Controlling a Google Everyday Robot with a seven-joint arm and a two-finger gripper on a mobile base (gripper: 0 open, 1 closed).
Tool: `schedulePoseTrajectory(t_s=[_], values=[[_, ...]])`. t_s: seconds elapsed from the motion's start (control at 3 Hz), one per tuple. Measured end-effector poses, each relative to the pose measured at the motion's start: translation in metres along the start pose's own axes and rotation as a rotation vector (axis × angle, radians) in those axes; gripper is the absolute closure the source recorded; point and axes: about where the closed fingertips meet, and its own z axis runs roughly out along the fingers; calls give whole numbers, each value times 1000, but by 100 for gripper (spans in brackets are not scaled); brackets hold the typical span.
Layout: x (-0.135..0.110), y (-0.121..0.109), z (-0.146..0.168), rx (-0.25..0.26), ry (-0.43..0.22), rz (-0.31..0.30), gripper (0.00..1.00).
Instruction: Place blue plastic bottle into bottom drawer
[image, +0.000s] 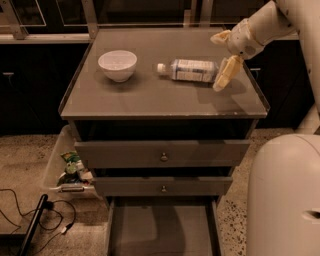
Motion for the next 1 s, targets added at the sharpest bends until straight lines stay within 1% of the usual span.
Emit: schedulePoseTrajectory(t_s=[0.33, 0.67, 1.0], values=[[-2, -9, 11, -15, -4, 5, 0], [-5, -16, 30, -33, 7, 2, 0], [-5, -16, 56, -68, 24, 8, 0]])
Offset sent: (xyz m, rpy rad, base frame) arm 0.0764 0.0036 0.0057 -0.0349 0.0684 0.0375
